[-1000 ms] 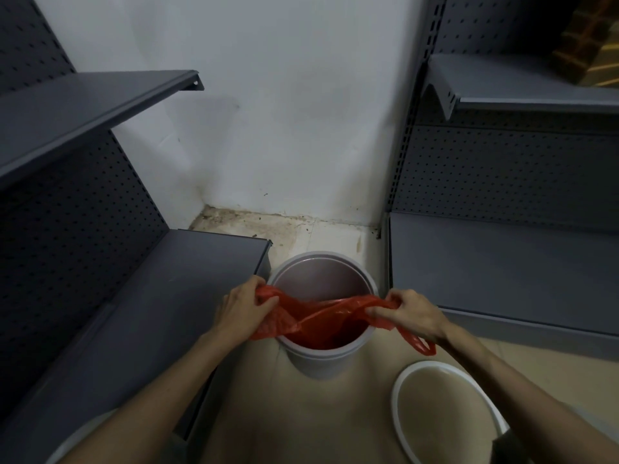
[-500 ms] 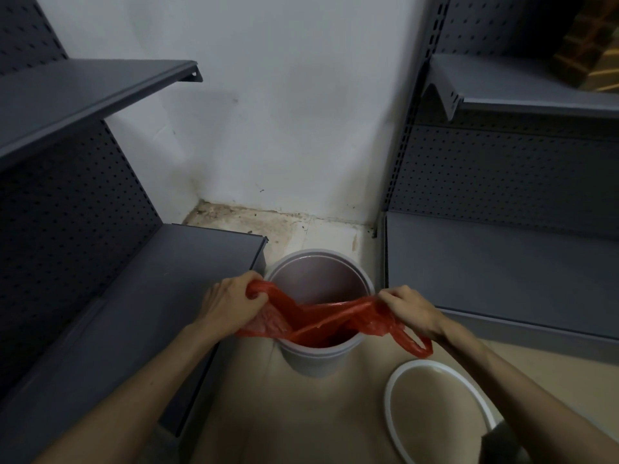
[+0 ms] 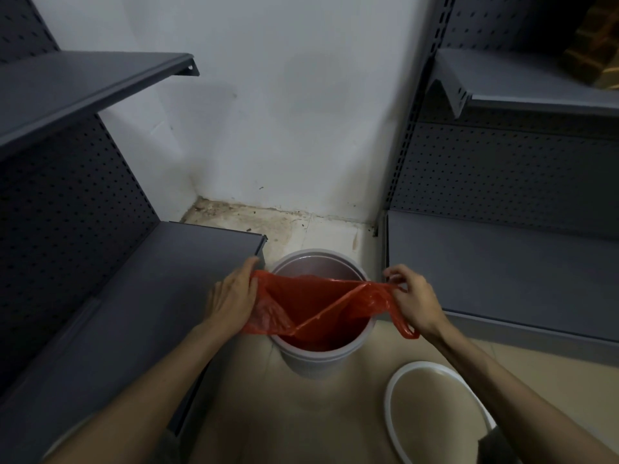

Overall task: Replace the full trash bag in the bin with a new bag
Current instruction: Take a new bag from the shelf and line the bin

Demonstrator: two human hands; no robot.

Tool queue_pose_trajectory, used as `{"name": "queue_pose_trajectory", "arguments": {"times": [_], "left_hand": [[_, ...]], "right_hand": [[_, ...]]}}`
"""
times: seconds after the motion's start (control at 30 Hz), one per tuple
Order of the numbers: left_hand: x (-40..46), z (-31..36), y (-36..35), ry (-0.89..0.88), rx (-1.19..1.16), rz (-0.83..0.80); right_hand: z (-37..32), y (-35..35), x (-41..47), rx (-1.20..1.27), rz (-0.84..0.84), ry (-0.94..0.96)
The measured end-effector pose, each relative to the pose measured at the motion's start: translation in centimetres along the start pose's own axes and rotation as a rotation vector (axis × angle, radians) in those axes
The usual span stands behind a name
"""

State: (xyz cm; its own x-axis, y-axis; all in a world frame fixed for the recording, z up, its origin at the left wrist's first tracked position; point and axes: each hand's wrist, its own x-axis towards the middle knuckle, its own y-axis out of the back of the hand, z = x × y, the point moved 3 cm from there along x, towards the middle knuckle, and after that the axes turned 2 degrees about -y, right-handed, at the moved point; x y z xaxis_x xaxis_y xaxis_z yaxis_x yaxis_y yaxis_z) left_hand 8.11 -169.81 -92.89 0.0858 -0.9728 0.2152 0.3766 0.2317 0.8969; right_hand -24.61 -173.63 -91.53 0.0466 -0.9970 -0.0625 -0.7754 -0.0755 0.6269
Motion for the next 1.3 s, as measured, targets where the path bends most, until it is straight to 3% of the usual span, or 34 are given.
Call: {"name": "queue_pose_trajectory", "arguments": {"times": [0.13,0.23,0.47,0.67,0.83,0.97,1.07,1.17,1.3], "left_hand": [[-0.8,0.7,0.0,-0.207,0.059,-0.031],[-1.1,0.8,-0.3,-0.291,0.133,-0.061],[-1.2,0.3,-0.7,-0.164,0.188,-0.226],[-2.1,-0.7,-1.7,-0.157,0.291,-0.452],[-2.6,-0.4,-1.5,-0.230,0.384,-0.443],[-2.8,1.5,-0.3,-0.389,0.450,-0.265],[-3.6,2.8,0.1,-0.565,0.453,-0.118],[-4.6,3.4,-0.1,-0.643,0.363,-0.049],[-4.8,3.1,-0.5,-0.507,0.272,-0.104]], "right_hand": [[-0.4,0.0,-0.3,0.080,-0.036,0.176],[-0.3,0.0,-0.3,0.029,-0.071,0.201],[0.7,0.1,0.2,-0.329,-0.119,0.108],[2.4,0.3,-0.3,-0.697,-0.144,0.184],[2.5,0.8,-1.1,-0.850,-0.018,0.323],[0.3,0.3,-2.2,-0.780,0.085,0.626],[-1.5,-0.6,-3.1,-0.681,0.114,0.720],[-1.9,-1.3,-3.6,-0.499,-0.005,0.688],[-1.2,-2.2,-3.6,-0.303,-0.236,0.490]]}}
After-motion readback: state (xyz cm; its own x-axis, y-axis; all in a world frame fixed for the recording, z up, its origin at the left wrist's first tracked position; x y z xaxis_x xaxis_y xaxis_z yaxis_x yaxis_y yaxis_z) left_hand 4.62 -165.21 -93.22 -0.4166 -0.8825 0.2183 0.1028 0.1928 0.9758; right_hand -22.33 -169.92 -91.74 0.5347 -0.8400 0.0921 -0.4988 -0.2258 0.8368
